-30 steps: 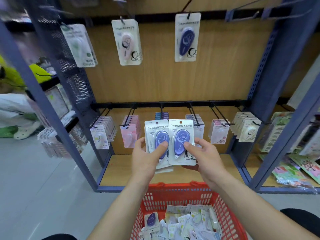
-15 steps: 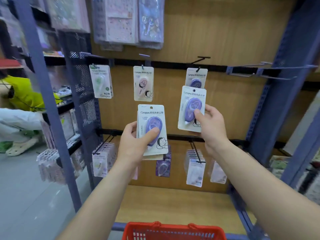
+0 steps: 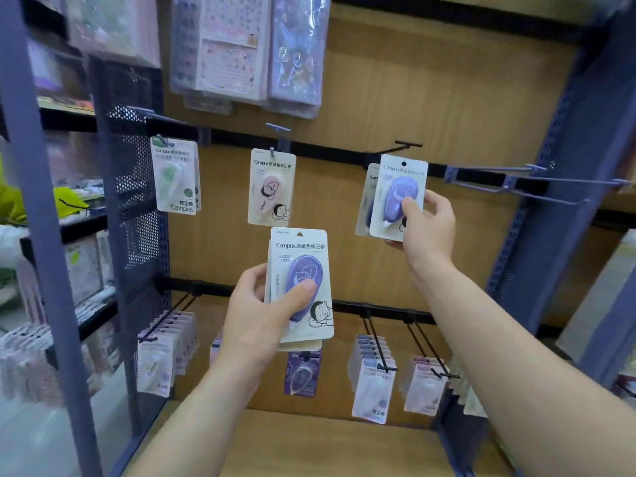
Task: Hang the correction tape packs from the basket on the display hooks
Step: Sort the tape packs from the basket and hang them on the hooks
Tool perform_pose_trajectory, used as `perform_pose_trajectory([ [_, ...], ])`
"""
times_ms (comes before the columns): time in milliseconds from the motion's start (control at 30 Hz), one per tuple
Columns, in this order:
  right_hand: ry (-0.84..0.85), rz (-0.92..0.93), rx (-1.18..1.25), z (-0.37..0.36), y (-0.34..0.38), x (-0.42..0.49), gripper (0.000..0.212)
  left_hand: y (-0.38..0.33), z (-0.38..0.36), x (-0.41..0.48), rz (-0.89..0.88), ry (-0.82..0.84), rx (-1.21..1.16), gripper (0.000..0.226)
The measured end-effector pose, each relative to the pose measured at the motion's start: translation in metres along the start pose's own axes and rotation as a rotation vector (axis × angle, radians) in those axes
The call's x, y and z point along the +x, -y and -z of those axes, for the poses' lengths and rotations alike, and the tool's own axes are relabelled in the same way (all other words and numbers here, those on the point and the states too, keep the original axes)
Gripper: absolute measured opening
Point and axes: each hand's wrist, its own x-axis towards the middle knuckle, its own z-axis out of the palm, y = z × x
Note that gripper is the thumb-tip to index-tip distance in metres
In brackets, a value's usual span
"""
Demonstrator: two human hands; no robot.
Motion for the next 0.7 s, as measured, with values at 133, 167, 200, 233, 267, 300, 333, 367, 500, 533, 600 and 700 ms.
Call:
perform_pose_trajectory([
  [133,0.027,0.0,0.004,0.003,-0.001,0.001,0.028,0.001,0.002,0.002,0.007,0.003,0.003,0.059],
  [167,0.036,0.002,-0.004,0.003,0.0,0.001,0.028,0.001,0.003,0.002,0.01,0.003,0.004,0.06],
  [200,0.043,0.002,-0.01,0.003,0.001,0.001,0.028,0.001,0.004,0.002,0.011,0.0,0.004,0.06],
  [233,0.047,-0.001,-0.013,0.002,0.001,0.001,0.027,0.001,0.004,0.001,0.012,-0.003,0.007,0.061],
  [267,0.049,-0.008,-0.016,0.002,0.001,0.0,0.027,0.001,0.005,0.001,0.014,-0.007,0.011,0.061],
  [300,0.05,-0.015,-0.024,0.001,0.001,0.0,0.027,0.001,0.006,0.001,0.015,-0.01,0.014,0.061],
  [333,0.05,-0.017,-0.031,0.001,0.0,-0.001,0.027,0.0,0.007,0.0,0.015,-0.011,0.015,0.06],
  [367,0.048,-0.017,-0.035,0.001,0.0,-0.002,0.027,0.0,0.007,0.0,0.013,-0.012,0.015,0.059],
  [500,0.024,-0.006,-0.036,0.0,0.0,-0.002,0.029,0.0,0.009,-0.002,0.017,-0.006,0.03,0.06],
  [533,0.025,-0.007,-0.041,0.0,0.0,-0.001,0.028,0.0,0.009,-0.002,0.021,-0.003,0.032,0.06],
  [600,0.035,-0.006,-0.05,-0.001,-0.002,0.001,0.026,0.001,0.01,-0.003,0.025,0.001,0.037,0.06],
  [700,0.034,-0.04,-0.096,-0.003,-0.006,0.009,0.029,0.0,0.011,-0.003,0.027,0.002,0.046,0.061],
])
